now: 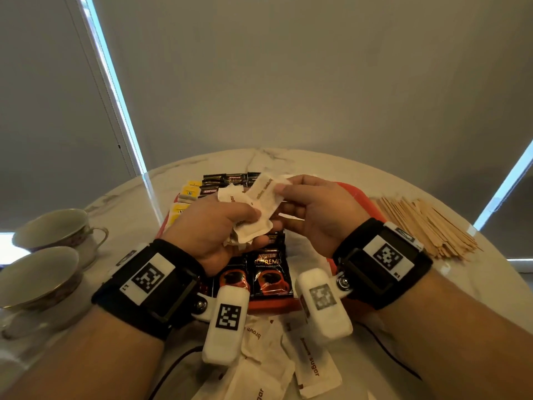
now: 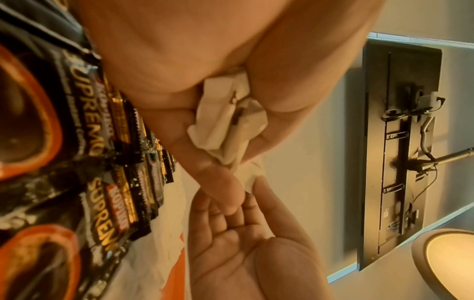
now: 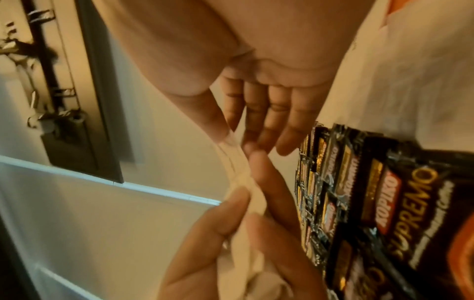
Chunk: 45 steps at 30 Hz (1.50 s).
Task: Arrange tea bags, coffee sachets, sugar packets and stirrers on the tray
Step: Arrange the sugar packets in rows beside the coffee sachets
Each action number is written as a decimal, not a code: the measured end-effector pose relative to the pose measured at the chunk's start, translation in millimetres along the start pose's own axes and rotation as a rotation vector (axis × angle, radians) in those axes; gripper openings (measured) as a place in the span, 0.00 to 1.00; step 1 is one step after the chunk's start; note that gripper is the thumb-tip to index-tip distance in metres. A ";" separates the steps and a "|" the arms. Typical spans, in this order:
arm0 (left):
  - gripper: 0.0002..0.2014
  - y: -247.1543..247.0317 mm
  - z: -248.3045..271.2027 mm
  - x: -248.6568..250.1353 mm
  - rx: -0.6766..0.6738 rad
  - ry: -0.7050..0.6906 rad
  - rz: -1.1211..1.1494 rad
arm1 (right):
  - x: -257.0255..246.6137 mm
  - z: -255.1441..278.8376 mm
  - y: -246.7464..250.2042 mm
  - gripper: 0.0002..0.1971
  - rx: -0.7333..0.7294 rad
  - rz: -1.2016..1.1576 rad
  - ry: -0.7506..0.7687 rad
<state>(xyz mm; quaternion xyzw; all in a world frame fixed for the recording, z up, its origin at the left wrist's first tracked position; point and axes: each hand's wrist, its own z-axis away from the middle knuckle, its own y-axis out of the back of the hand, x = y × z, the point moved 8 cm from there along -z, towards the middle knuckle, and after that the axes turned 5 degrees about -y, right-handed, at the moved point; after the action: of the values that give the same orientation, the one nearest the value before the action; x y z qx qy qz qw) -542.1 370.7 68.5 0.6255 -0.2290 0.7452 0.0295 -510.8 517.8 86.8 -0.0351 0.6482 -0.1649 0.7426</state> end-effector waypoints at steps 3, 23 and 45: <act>0.15 1.8 -0.6 0.0 0.009 -0.021 -0.053 | -1.1 0.8 7.6 0.06 0.007 -0.121 -0.002; 0.02 13.7 -2.7 14.5 0.106 -0.177 -0.078 | 2.5 3.2 3.3 0.13 -0.057 0.268 0.040; 0.03 16.5 -6.6 6.0 0.125 -0.046 0.028 | -0.5 -6.0 138.6 0.04 0.571 0.346 -0.204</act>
<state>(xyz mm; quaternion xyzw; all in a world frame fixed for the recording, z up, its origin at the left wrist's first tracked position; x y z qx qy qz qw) -555.0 357.0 68.5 0.6399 -0.1912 0.7439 -0.0254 -489.0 649.7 49.5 0.2682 0.4948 -0.2068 0.8003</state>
